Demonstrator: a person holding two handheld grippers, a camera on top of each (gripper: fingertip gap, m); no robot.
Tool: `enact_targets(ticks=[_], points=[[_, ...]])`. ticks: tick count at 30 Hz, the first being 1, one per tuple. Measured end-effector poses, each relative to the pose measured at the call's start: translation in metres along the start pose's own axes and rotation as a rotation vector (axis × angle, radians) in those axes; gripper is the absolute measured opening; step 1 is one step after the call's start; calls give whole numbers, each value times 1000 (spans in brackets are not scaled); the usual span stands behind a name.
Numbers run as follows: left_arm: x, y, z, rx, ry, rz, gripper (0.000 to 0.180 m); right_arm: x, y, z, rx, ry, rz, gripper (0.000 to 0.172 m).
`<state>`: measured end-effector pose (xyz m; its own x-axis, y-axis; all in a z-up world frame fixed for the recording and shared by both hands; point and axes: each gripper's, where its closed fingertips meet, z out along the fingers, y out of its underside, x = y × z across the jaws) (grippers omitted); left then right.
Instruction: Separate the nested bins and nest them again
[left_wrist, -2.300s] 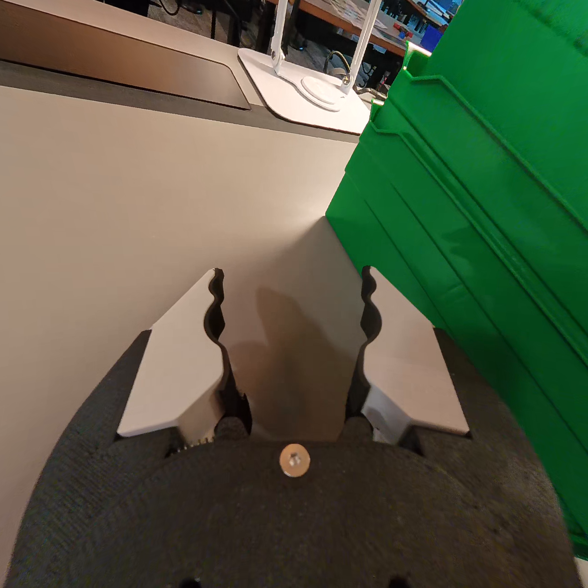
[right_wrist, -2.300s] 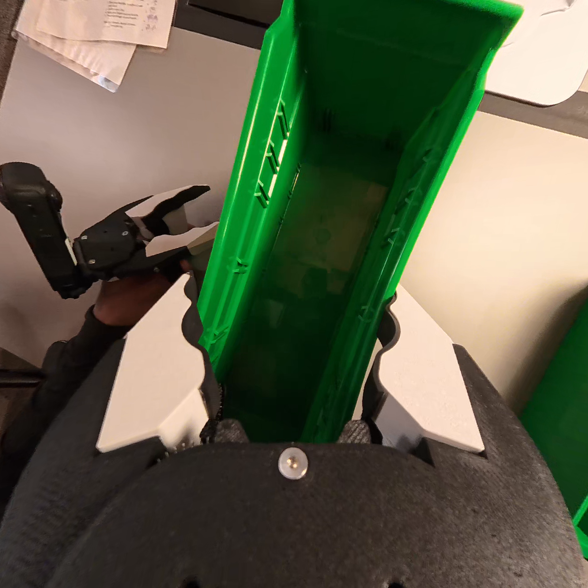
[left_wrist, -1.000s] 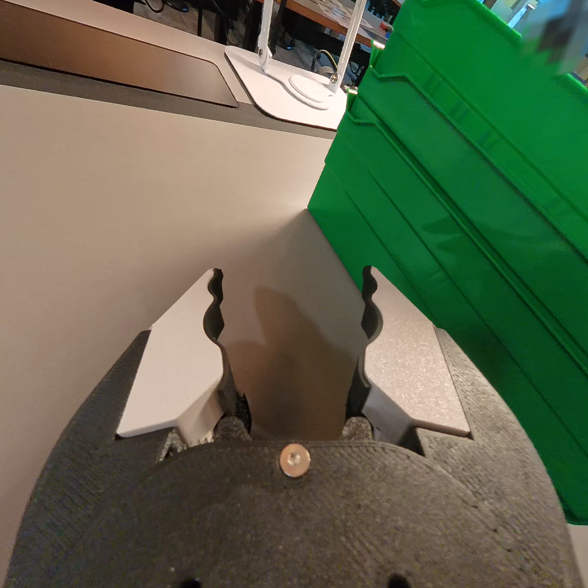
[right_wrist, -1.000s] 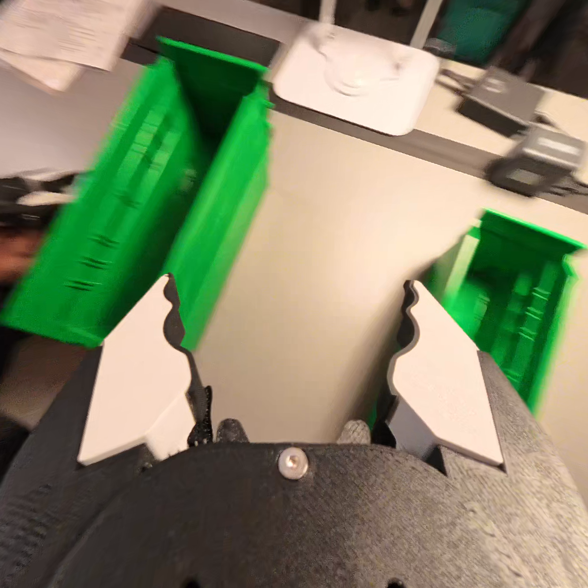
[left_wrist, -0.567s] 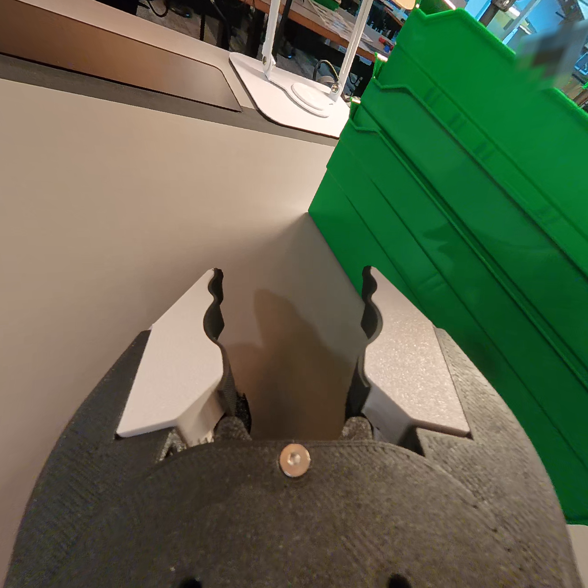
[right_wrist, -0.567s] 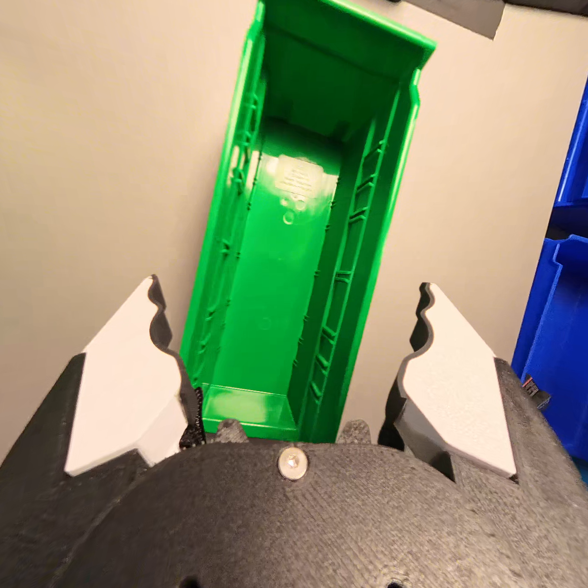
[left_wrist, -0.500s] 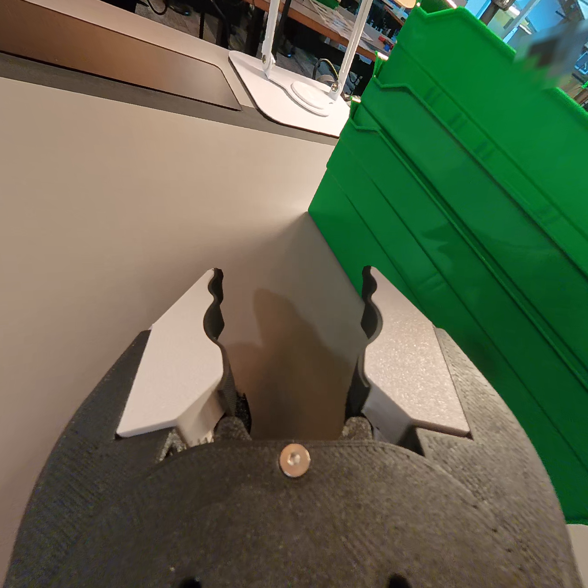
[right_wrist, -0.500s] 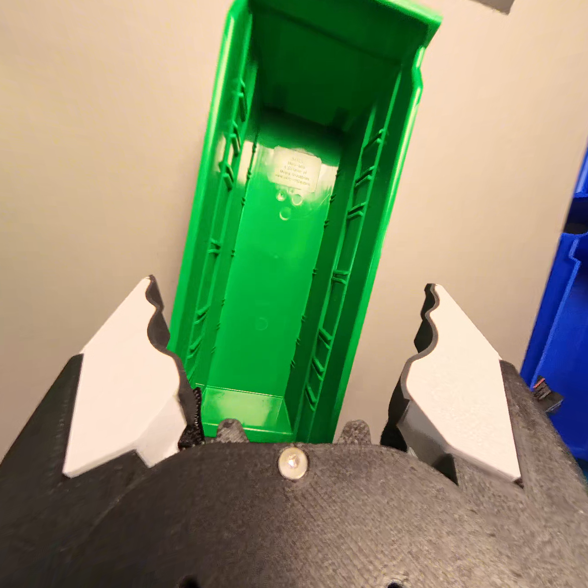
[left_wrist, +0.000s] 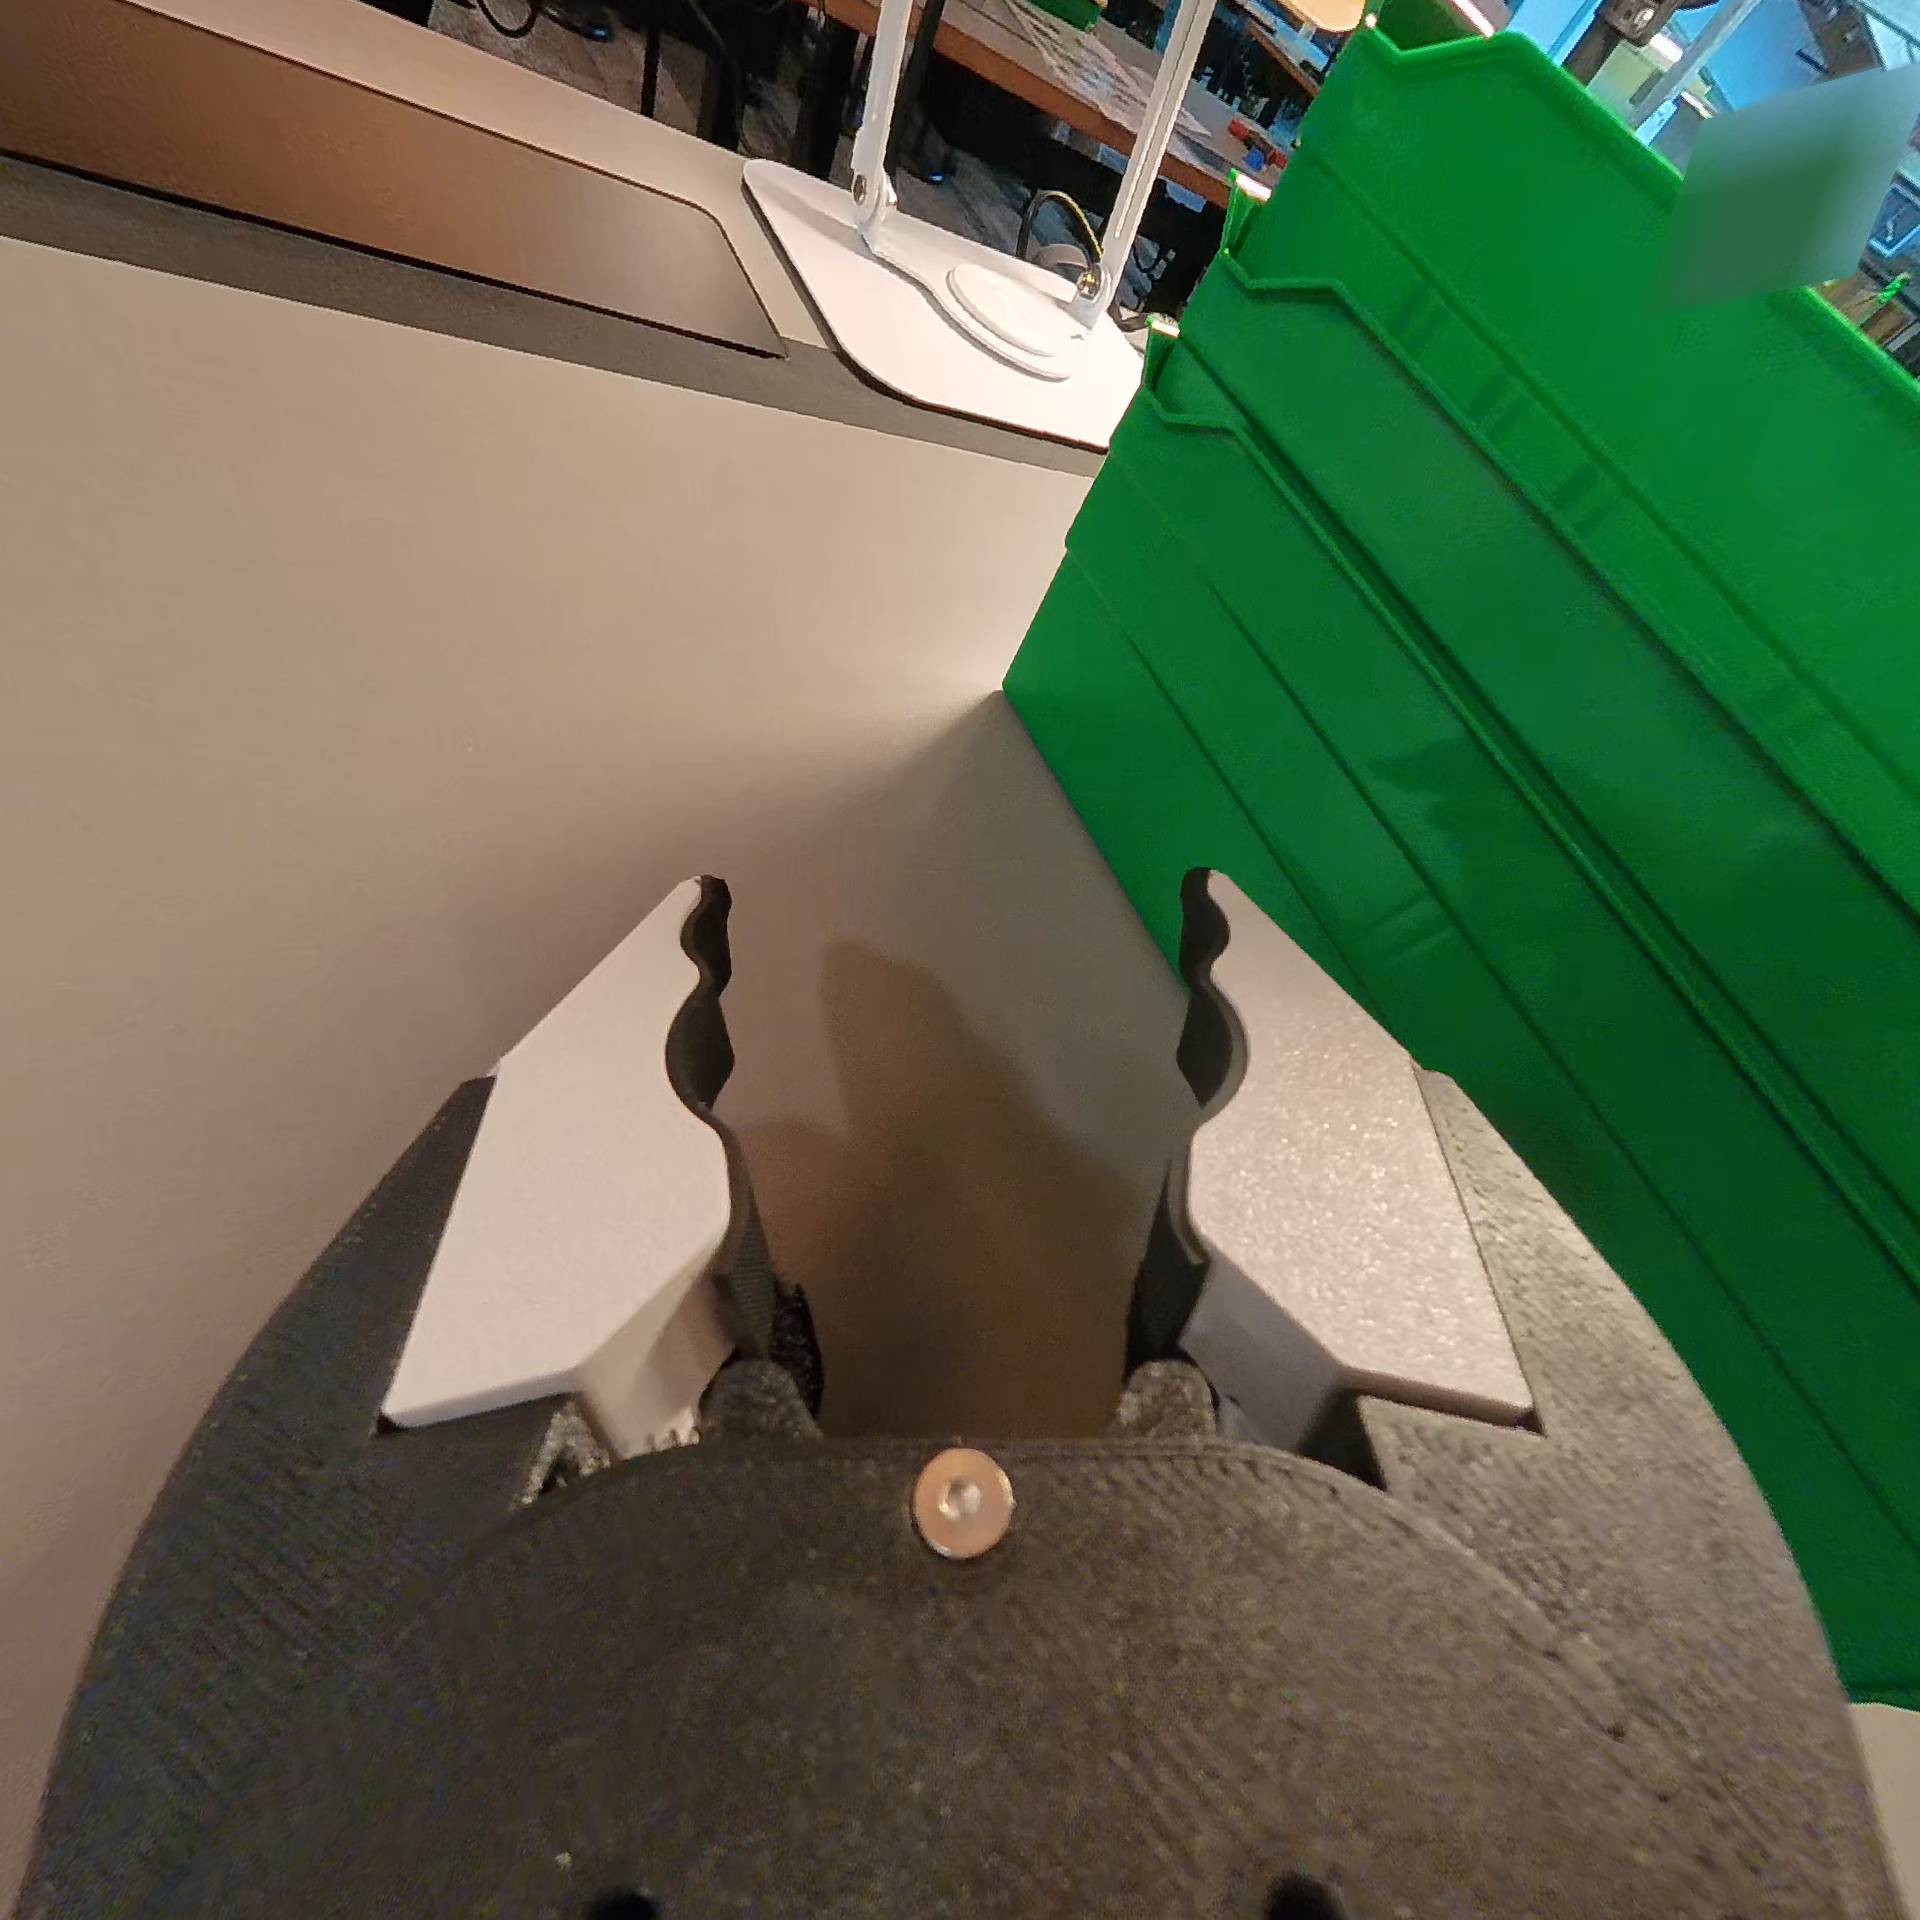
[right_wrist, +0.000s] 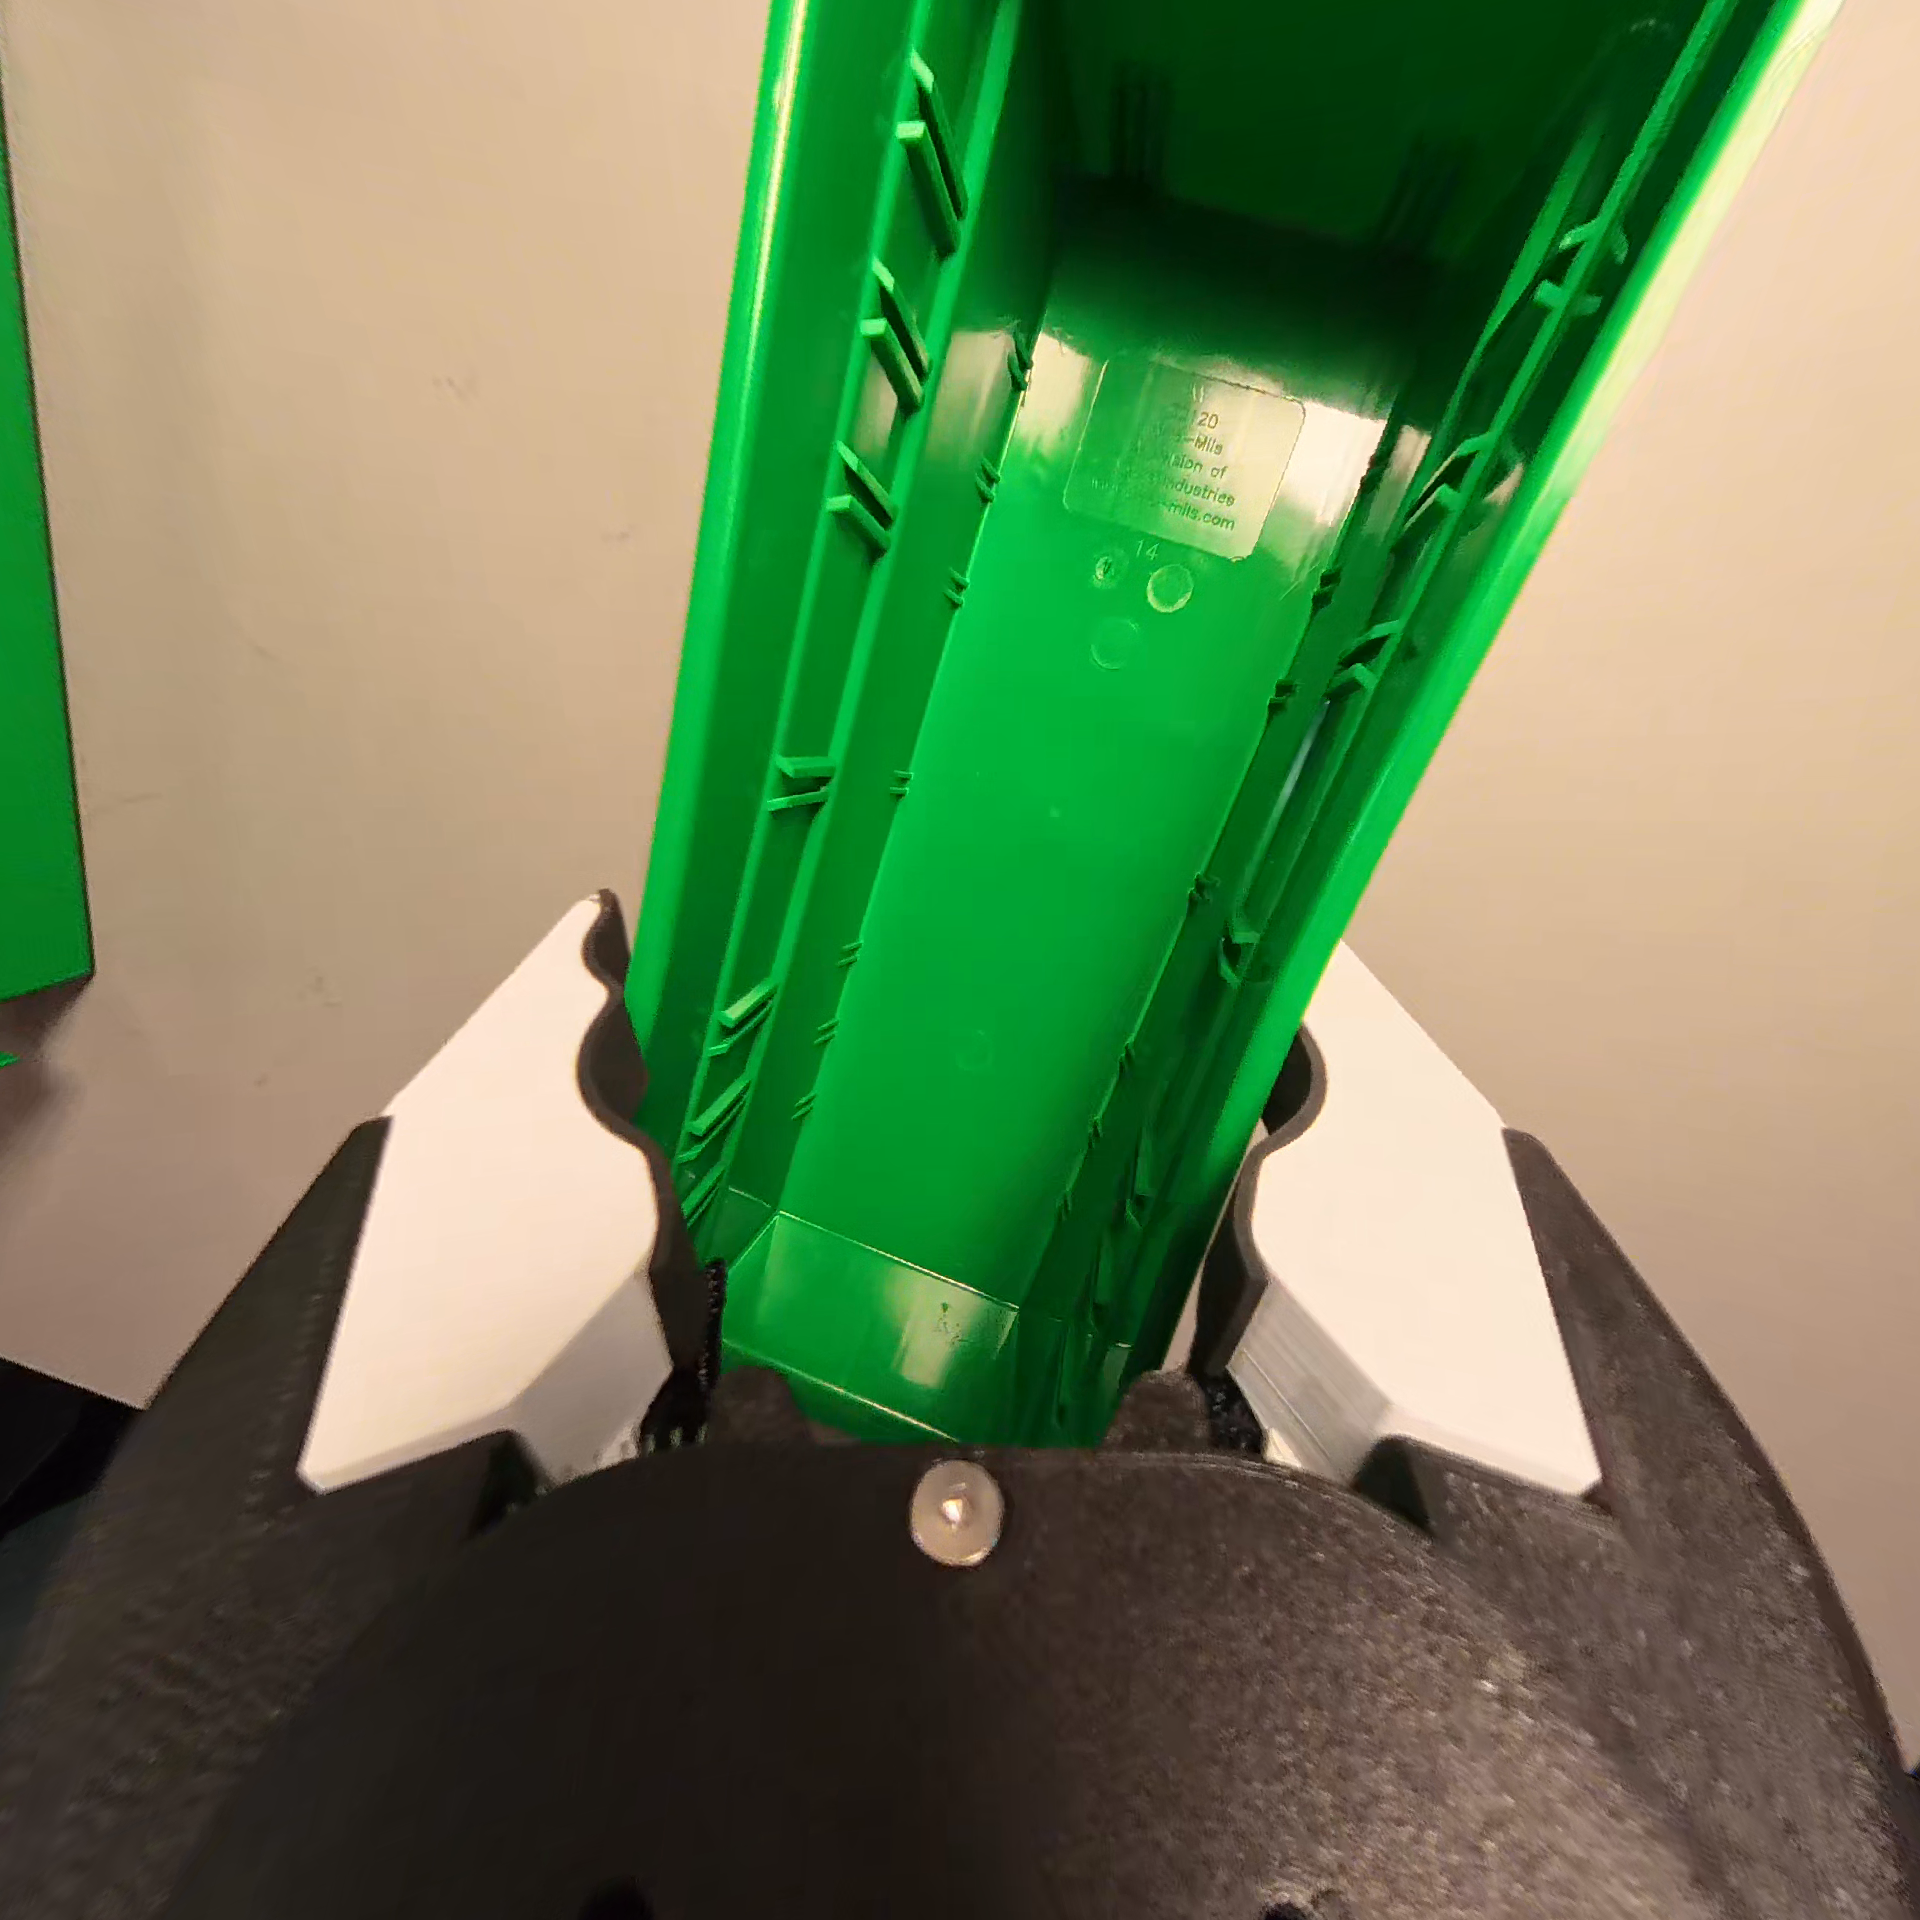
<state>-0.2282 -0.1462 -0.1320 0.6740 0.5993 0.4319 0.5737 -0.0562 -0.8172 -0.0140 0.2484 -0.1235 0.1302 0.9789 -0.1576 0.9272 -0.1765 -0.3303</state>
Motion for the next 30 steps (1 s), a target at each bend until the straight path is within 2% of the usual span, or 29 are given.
enact_targets(ticks=[5,9,13,17,23,26,30], points=[[0,0,0,0,6,-4,87,-6,-1,-2,12,-45,2,113],[0,-1,-1,4,12,-15,87,-22,-8,-12,56,-165,37,113],[0,0,0,2,9,-12,87,-51,-22,-36,122,-282,46,113],[0,0,0,-1,7,-10,87,-101,-47,-74,201,-366,-3,114],[0,0,0,-1,8,-14,87,-208,-86,-129,289,-490,-105,115],[-1,0,0,0,11,-19,86,-261,-99,-137,296,-533,-137,115],[0,0,-1,1,11,-15,86,-309,-105,-119,270,-553,-129,115]])
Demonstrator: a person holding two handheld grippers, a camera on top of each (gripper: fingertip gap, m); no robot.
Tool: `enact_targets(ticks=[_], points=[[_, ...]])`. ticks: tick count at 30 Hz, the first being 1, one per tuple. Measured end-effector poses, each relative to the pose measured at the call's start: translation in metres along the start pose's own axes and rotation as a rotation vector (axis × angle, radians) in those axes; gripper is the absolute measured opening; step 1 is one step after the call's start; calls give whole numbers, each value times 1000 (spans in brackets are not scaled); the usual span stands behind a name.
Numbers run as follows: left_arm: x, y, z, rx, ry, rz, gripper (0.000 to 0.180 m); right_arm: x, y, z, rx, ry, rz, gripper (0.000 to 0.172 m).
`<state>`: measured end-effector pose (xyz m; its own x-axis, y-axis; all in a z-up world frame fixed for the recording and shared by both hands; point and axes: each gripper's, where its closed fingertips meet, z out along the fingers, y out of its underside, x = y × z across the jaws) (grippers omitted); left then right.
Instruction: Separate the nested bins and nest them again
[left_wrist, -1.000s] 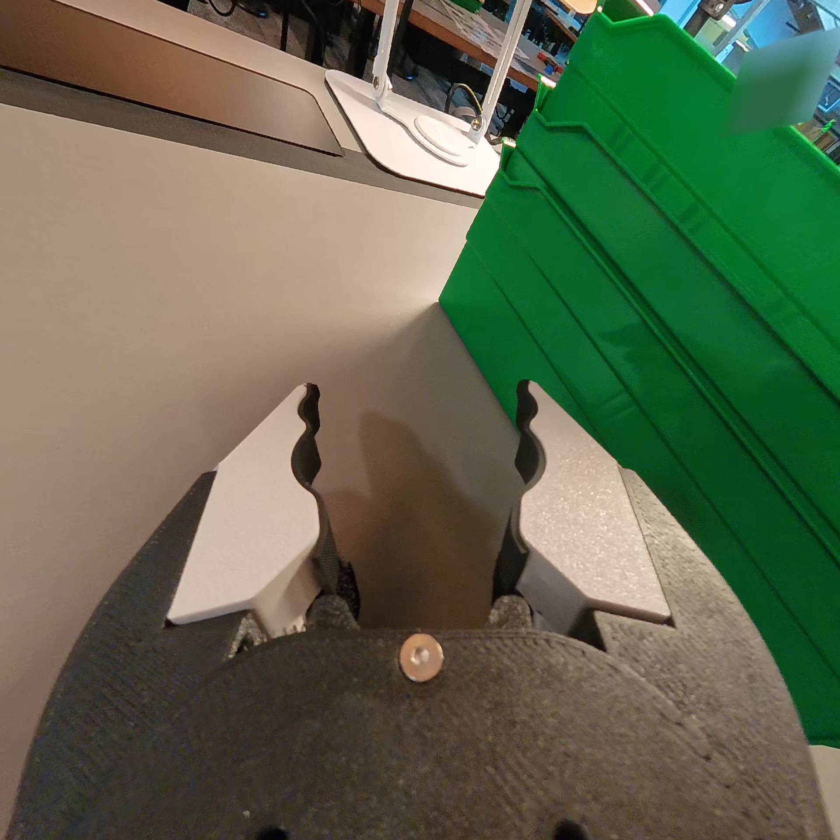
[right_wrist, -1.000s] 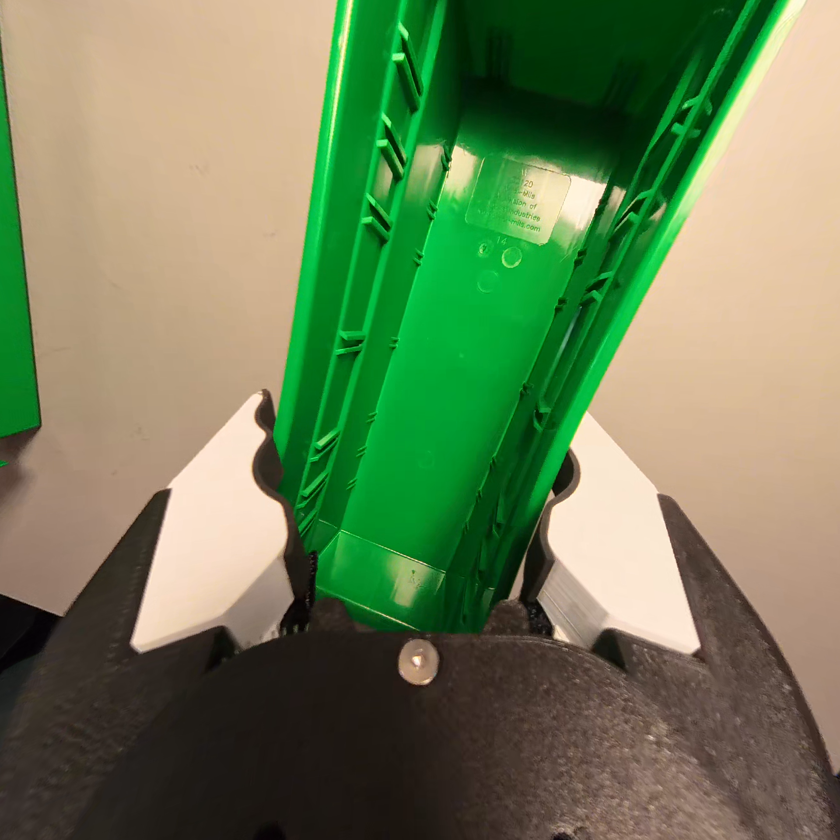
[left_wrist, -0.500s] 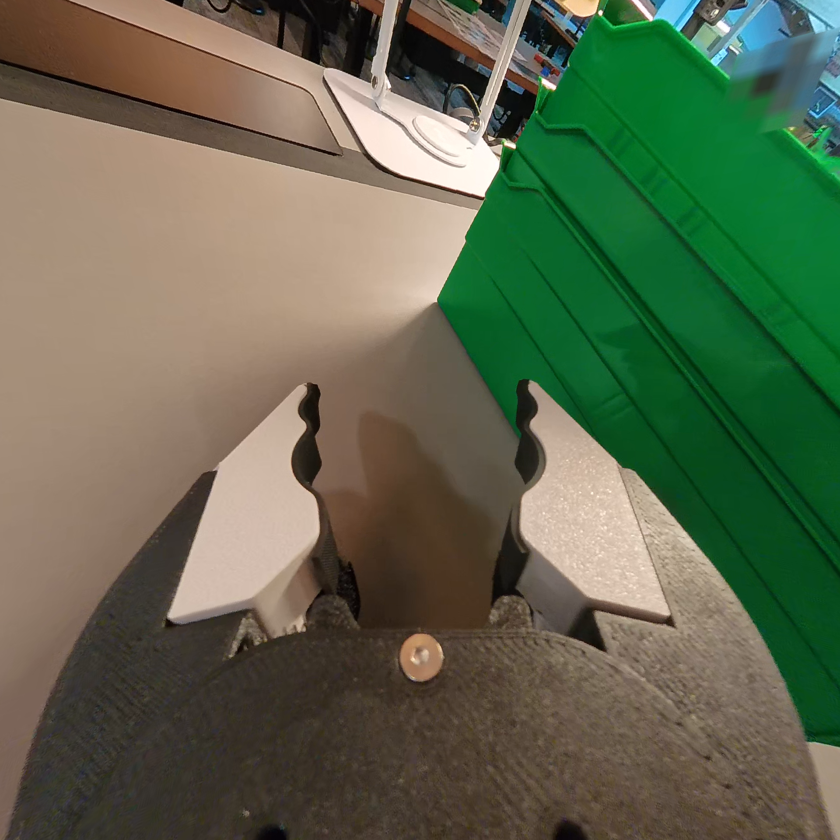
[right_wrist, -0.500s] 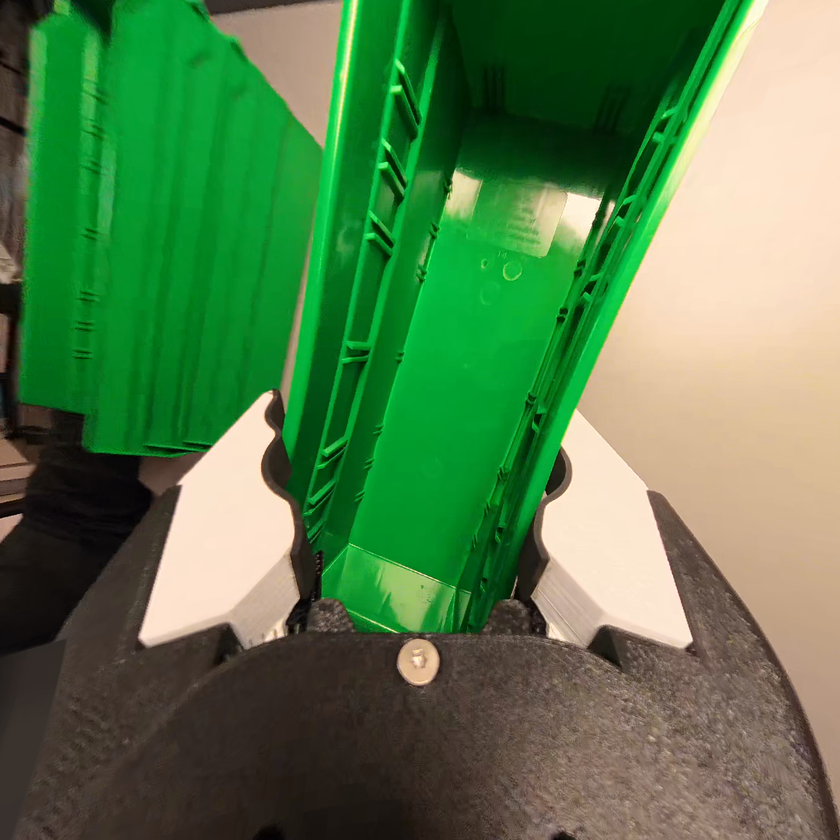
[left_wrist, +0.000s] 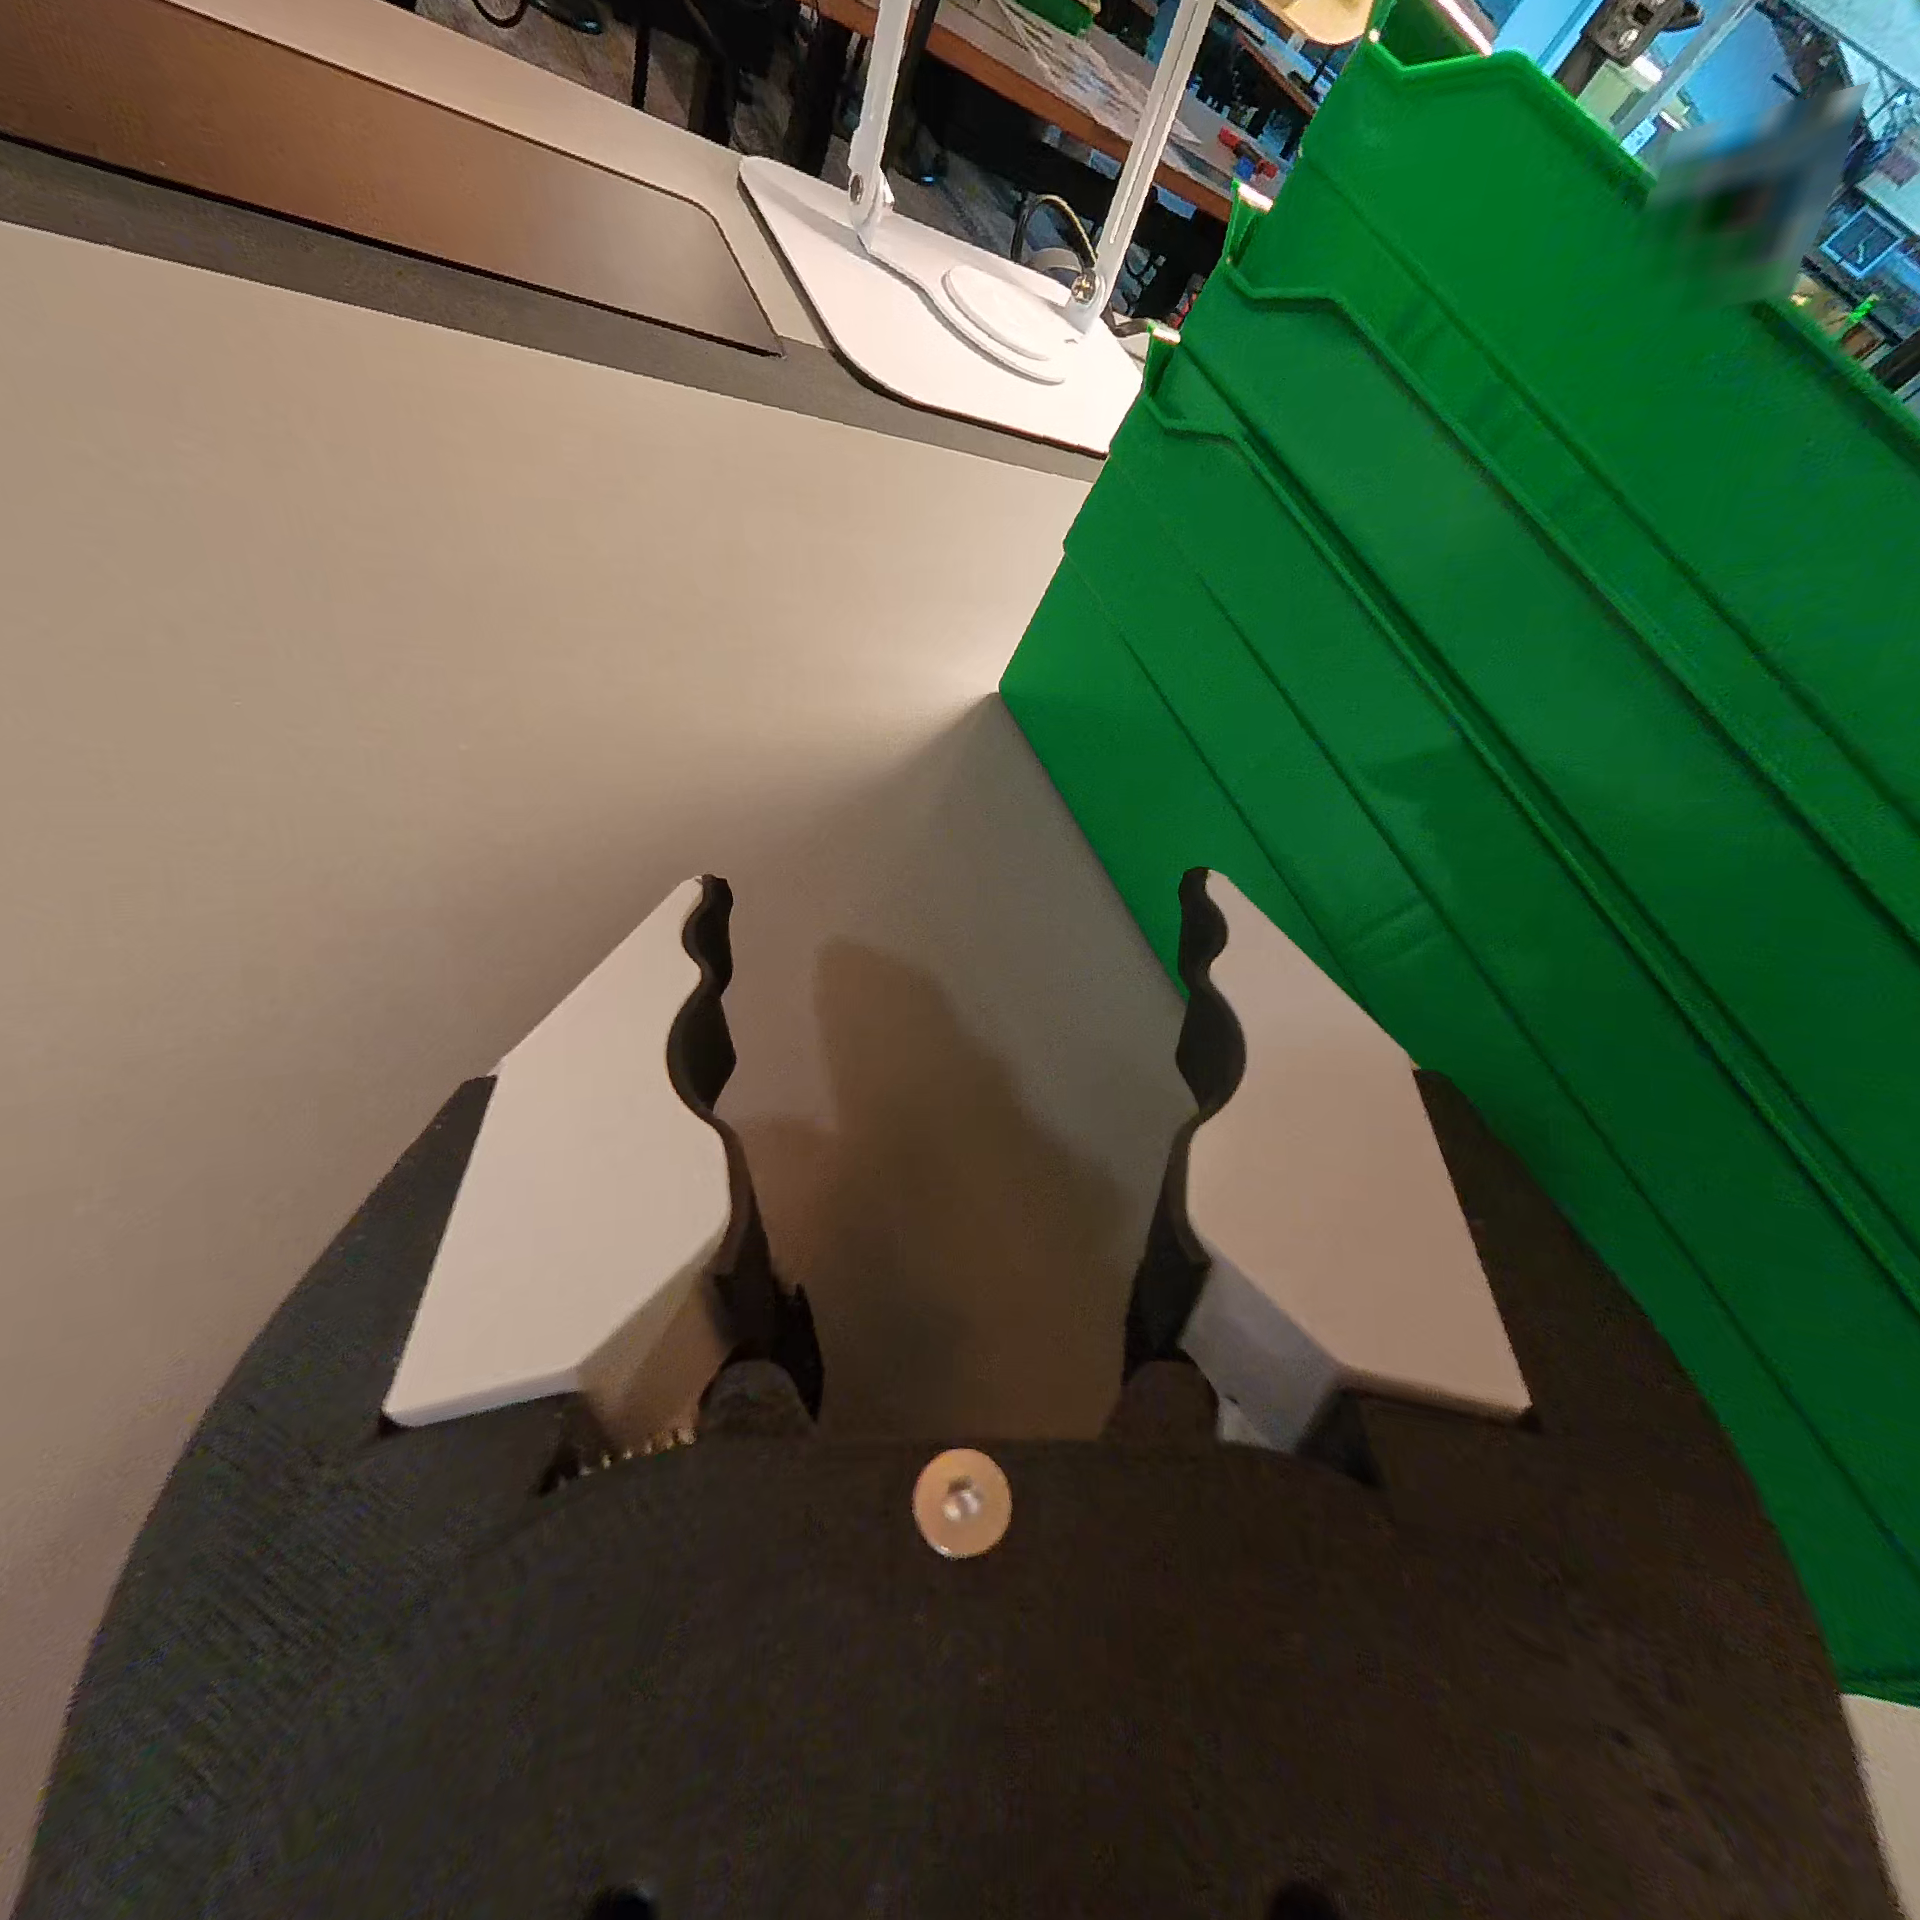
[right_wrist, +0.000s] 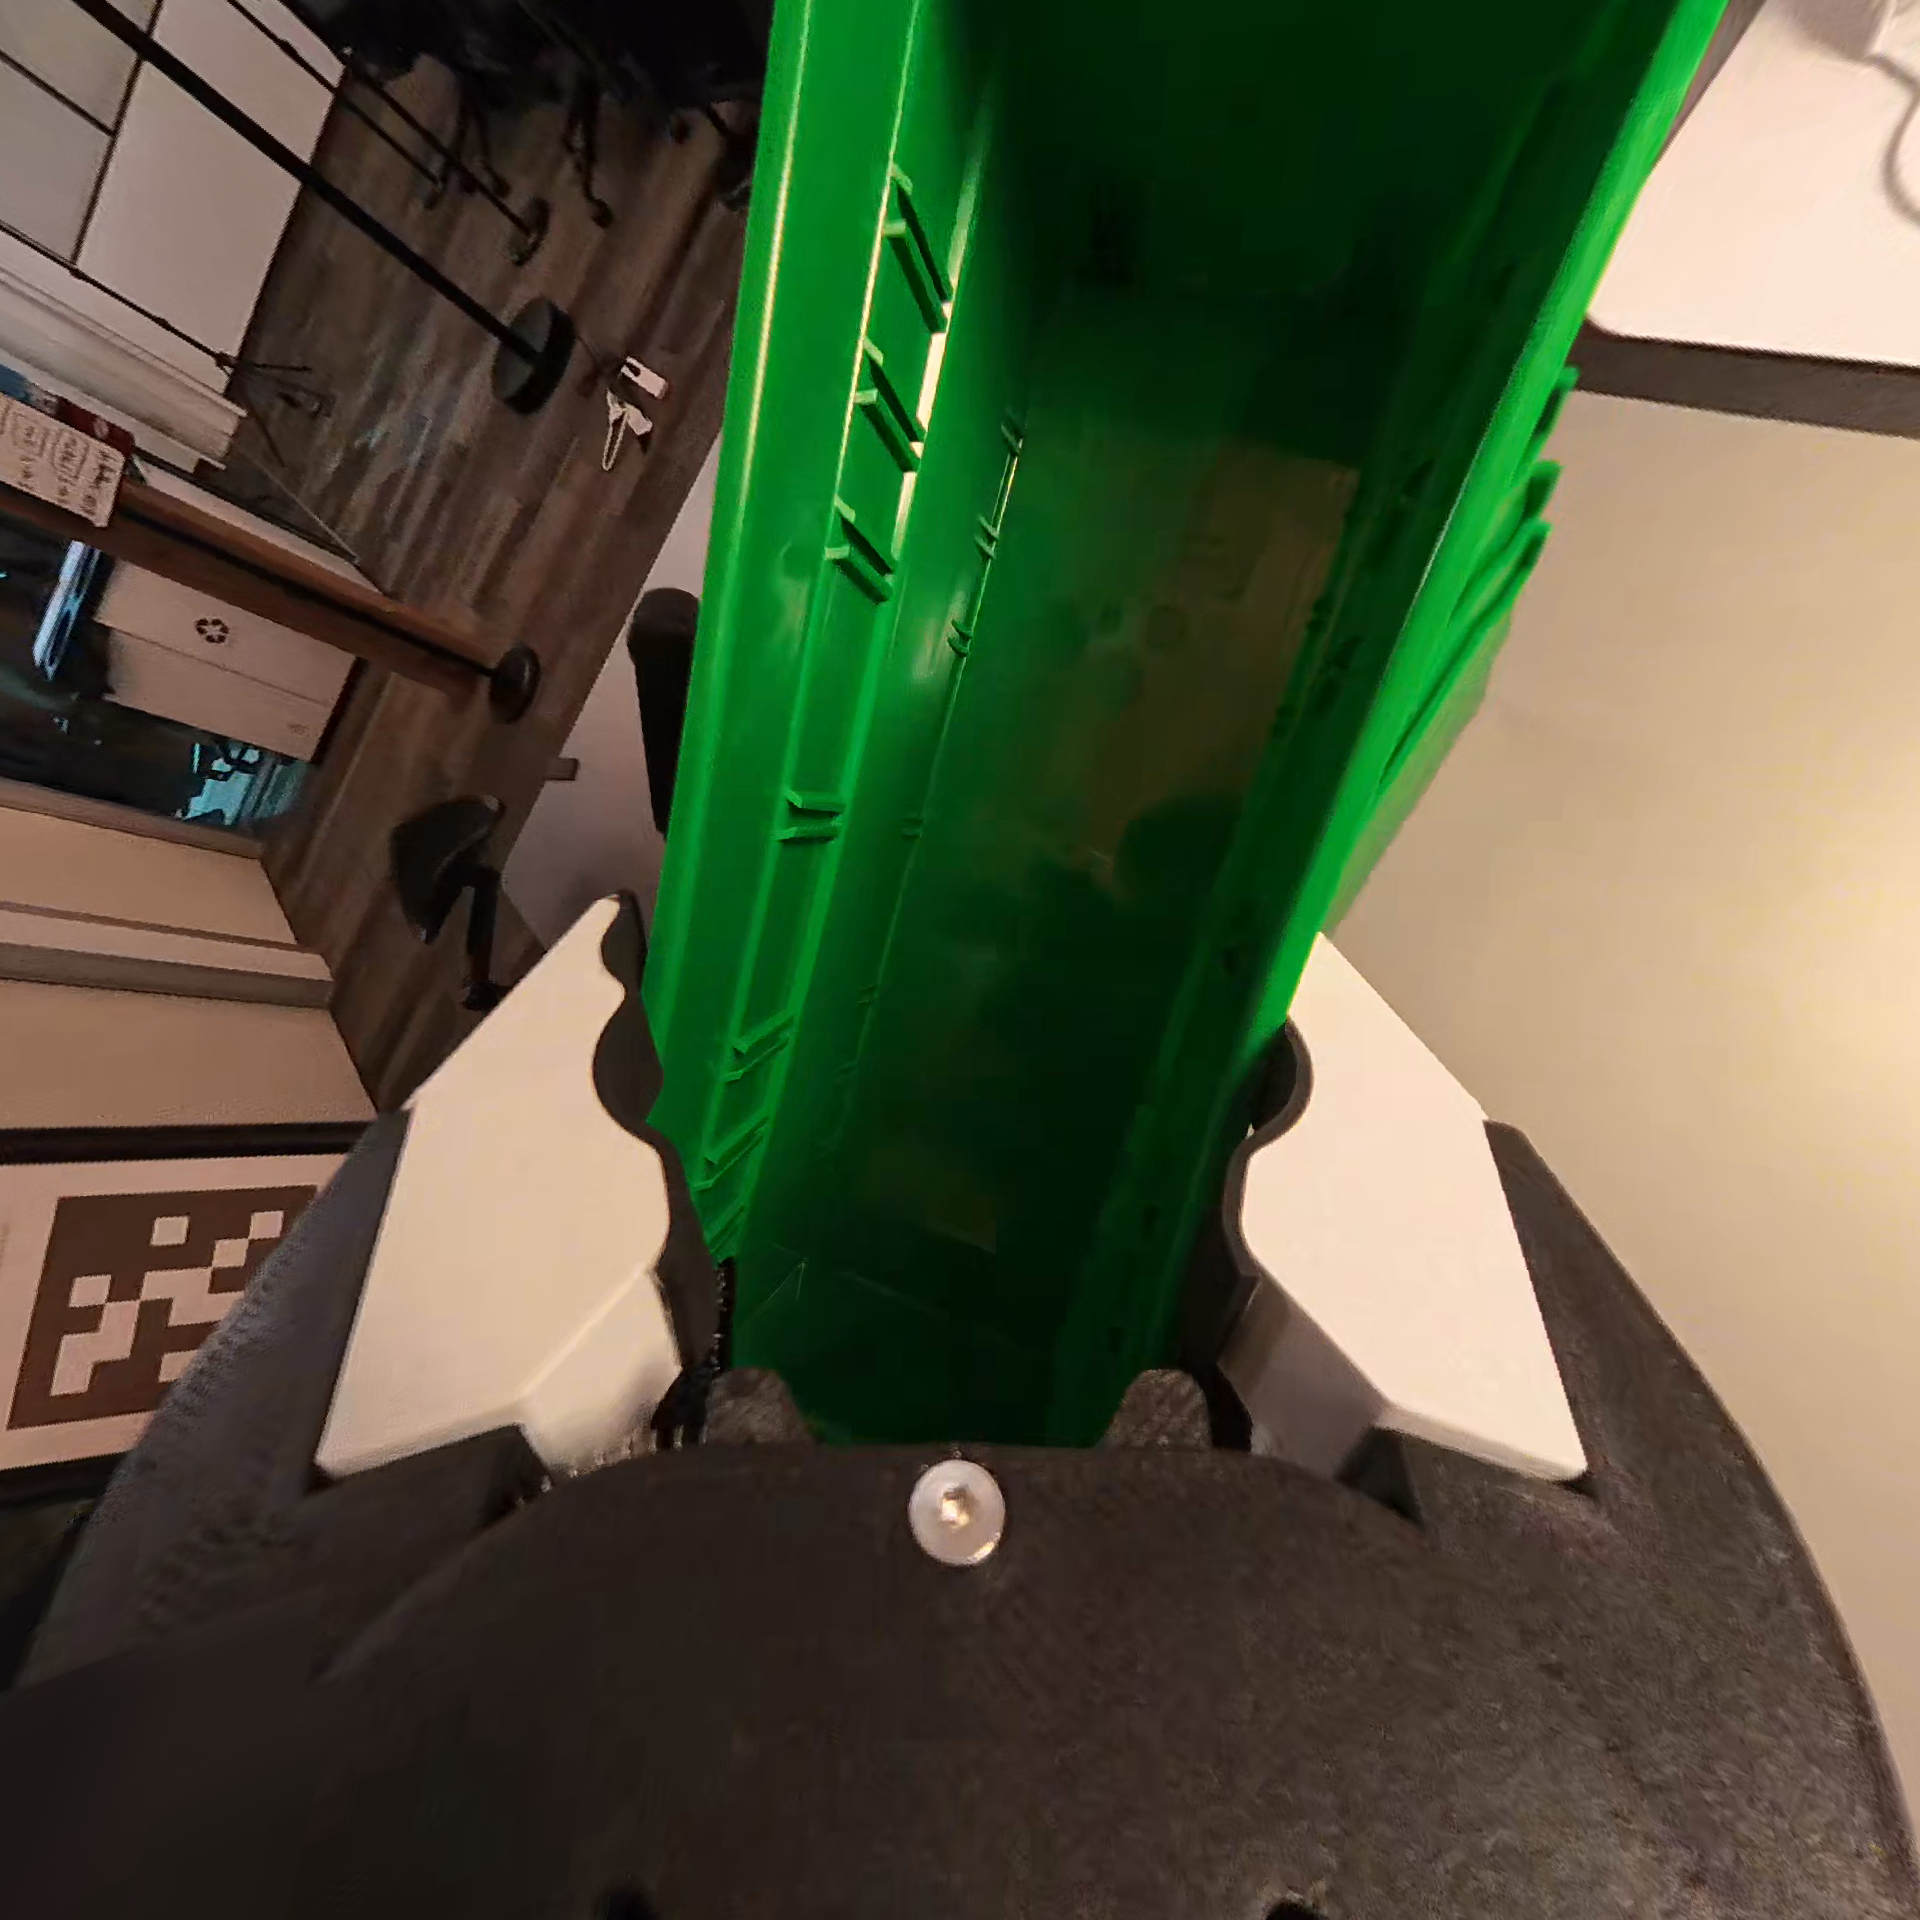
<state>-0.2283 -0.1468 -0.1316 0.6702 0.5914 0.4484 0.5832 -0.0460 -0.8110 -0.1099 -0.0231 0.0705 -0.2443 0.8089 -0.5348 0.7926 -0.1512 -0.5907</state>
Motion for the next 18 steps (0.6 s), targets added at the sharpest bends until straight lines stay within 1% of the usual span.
enact_targets(ticks=[3,7,13,18], points=[[0,0,0,3,0,-3,86,-5,4,18,-14,12,39,115],[0,0,0,2,-2,-1,86,-4,3,23,-25,103,45,116],[0,0,0,-1,-2,2,86,-29,-9,26,11,84,94,117],[0,0,0,2,3,-1,86,-10,3,43,13,160,166,117]])
